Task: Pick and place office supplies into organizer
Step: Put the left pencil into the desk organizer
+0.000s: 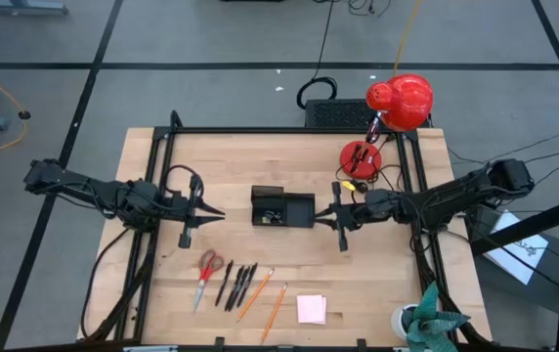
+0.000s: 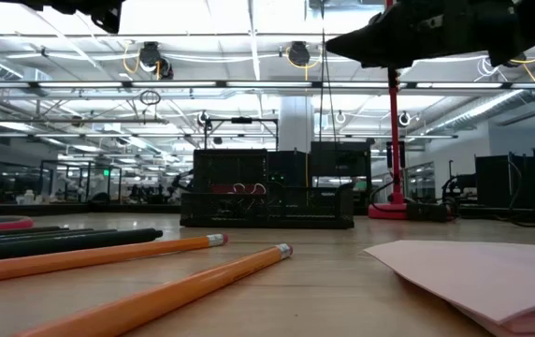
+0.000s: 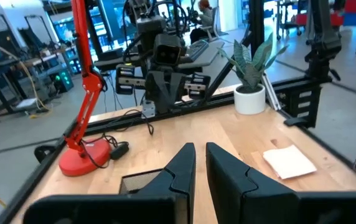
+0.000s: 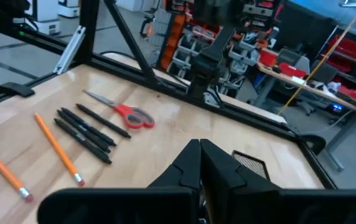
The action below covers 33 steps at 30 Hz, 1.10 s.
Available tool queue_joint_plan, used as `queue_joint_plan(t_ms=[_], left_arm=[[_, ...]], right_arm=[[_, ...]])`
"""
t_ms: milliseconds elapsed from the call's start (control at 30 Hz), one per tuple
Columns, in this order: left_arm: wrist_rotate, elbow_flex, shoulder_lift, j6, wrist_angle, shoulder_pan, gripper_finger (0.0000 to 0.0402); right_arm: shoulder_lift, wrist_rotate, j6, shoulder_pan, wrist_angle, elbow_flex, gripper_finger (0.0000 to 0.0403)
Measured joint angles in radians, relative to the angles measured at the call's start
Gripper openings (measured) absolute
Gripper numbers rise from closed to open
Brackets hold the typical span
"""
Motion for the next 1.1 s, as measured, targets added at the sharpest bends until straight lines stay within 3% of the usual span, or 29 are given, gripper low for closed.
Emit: queue_joint_plan(t_ms=[233,367,467,700,867,1000,1100], left_arm=[[0.001,0.000,0.000,-0.146,0.052,0.000,0.0047],[0.005,0.000,0.000,-0.217,0.076,0.000,0.0047],[0.004,0.000,0.000,-0.221,0.073,0.000,0.0047],[-0.003,0.000,0.000,-0.190,0.104,0.000,0.0047],[-0.055,0.000,0.006,-0.208,0.100,-0.009,0.0047],[-0.069,0.000,0.054,-0.231,0.084,-0.053,0.0047],[-0.145,0.014,0.114,-0.233,0.087,-0.129,0.0047]], right_arm=[[-0.024,-0.039,0.017,-0.003,-0.047,-0.041,0.0000],[-0.082,-0.110,0.072,-0.041,0.105,-0.153,0.0000],[-0.143,-0.125,0.142,-0.089,0.200,-0.244,0.0000],[-0.300,-0.125,0.224,-0.162,0.233,-0.381,0.0000],[-0.378,-0.142,0.252,-0.183,0.340,-0.459,0.0000],[-0.403,-0.136,0.263,-0.184,0.342,-0.478,0.0000],[-0.407,-0.103,0.278,-0.183,0.339,-0.479,0.0000]])
